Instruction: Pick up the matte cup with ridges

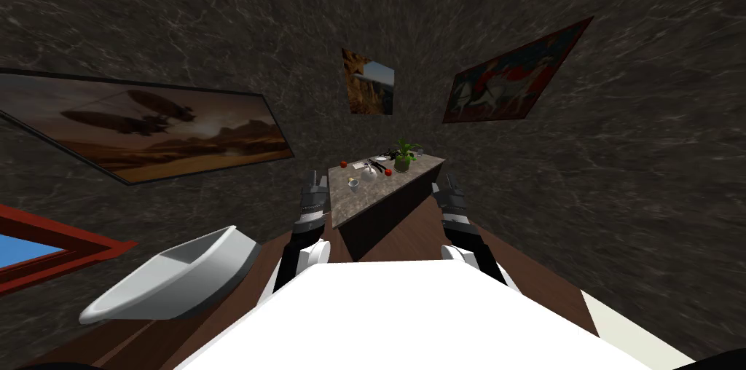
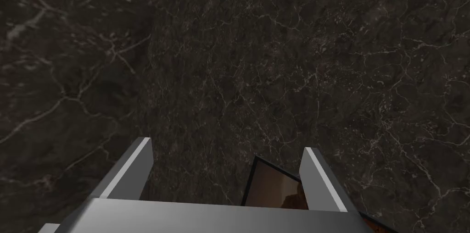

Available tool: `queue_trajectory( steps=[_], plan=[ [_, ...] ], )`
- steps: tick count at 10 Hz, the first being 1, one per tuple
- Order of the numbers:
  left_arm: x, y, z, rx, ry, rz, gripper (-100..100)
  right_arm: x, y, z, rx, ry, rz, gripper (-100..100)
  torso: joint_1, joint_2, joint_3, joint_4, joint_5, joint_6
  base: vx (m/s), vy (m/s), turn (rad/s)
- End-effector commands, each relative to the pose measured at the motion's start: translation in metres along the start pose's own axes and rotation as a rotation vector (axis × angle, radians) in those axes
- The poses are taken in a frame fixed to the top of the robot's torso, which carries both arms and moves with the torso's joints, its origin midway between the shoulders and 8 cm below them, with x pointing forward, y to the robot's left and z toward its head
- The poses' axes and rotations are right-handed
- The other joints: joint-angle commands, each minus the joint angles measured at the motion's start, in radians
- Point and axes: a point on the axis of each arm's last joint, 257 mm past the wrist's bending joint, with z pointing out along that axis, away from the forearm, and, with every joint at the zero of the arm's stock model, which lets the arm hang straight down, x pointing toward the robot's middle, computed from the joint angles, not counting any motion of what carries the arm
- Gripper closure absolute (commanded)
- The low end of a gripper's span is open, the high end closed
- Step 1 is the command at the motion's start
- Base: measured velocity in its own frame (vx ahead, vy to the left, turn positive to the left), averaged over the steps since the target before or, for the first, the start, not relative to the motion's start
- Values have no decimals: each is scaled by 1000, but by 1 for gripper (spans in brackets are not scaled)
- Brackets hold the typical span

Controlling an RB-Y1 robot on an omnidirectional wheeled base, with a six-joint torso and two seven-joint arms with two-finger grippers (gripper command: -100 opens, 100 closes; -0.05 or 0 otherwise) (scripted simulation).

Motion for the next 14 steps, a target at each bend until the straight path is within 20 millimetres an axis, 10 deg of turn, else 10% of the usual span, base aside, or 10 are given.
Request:
queue_trajectory(
  steps=[1,14],
  plan=[
    [1,7,0,-26,34,17,-100,0,0,0,0,0,0,0,0,0,0,0,0,0,-15,-7,-46],
    [-27,89,3,-318,123,139,-100,0,0,0,0,0,0,0,-1,1,0,0,0,0,-19,-20,-51]
  ],
)
